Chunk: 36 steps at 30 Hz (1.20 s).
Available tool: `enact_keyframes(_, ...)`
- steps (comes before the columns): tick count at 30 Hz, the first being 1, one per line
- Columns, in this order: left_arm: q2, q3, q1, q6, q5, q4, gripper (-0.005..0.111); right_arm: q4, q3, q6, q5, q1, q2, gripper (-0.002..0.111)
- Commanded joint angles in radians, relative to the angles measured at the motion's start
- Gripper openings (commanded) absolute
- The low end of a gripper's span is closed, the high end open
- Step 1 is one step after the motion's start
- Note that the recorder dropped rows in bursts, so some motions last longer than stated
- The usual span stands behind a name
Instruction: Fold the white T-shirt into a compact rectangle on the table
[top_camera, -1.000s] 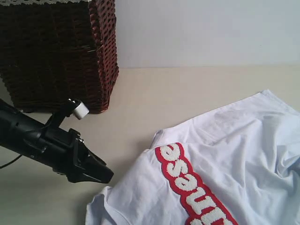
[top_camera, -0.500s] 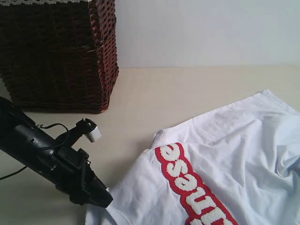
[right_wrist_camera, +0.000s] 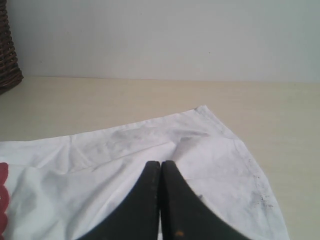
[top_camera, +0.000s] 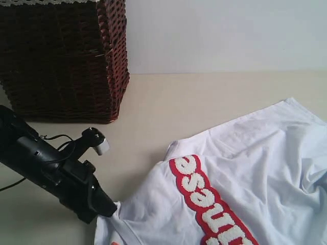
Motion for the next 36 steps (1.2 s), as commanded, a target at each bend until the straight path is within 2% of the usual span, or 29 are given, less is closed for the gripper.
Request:
enact_keyframes(1,-0.033,-0.007,-0.007,0.190,0.012,-0.030,0.000,-0.003,0.005,0.000,-0.005,-0.003,-0.006,0.000)
enact_keyframes(3,-0.059,-0.022,-0.007,0.317,0.081,-0.030,0.000,-0.003,0.005,0.000,-0.005,-0.003,-0.006,0.000)
enact_keyframes(6,-0.096,-0.032,-0.007,0.535,0.318,-0.024,0.000,-0.003,0.005,0.000,-0.005,-0.003,-0.006,0.000)
enact_keyframes(8,-0.120,-0.032,-0.014,0.553,0.476,-0.017,0.000,-0.003,0.005,0.000,-0.005,-0.003,-0.006,0.000)
enact_keyframes(18,-0.142,-0.016,-0.137,0.514,0.494,0.248,0.000,-0.003,0.005,0.000,-0.005,-0.003,-0.006,0.000)
enact_keyframes(21,-0.142,-0.016,-0.175,0.514,0.494,0.272,0.001,-0.003,0.005,0.000,-0.005,-0.003,-0.006,0.000)
enact_keyframes(22,-0.142,-0.016,-0.193,0.519,0.494,0.251,0.009,-0.003,0.005,0.000,-0.005,-0.003,-0.006,0.000)
enact_keyframes(23,-0.142,-0.016,-0.195,0.519,0.491,0.186,0.024,-0.003,0.005,0.000,-0.005,-0.003,-0.006,0.000)
enact_keyframes(26,-0.142,-0.016,-0.195,0.513,0.371,0.081,0.048,-0.003,0.005,0.000,-0.005,-0.003,-0.006,0.000)
enact_keyframes(27,-0.150,-0.016,-0.193,0.448,0.309,0.029,0.064,-0.003,0.005,0.000,-0.005,-0.003,-0.006,0.000)
enact_keyframes(28,-0.158,-0.016,-0.193,0.384,0.293,0.032,0.065,-0.003,0.005,0.000,-0.005,-0.003,-0.006,0.000)
enact_keyframes(30,-0.166,-0.016,-0.183,0.326,0.291,0.036,0.062,-0.003,0.005,0.000,-0.005,-0.003,-0.006,0.000)
enact_keyframes(32,-0.191,-0.016,-0.131,0.271,0.247,-0.032,0.043,-0.003,0.005,0.000,-0.005,-0.003,-0.006,0.000)
enact_keyframes(33,-0.199,-0.016,-0.112,0.273,0.229,-0.066,0.038,-0.003,0.005,0.000,-0.005,-0.003,-0.006,0.000)
enact_keyframes(36,-0.211,-0.016,-0.061,0.307,0.209,-0.187,0.030,-0.003,0.005,0.000,-0.005,-0.003,-0.006,0.000)
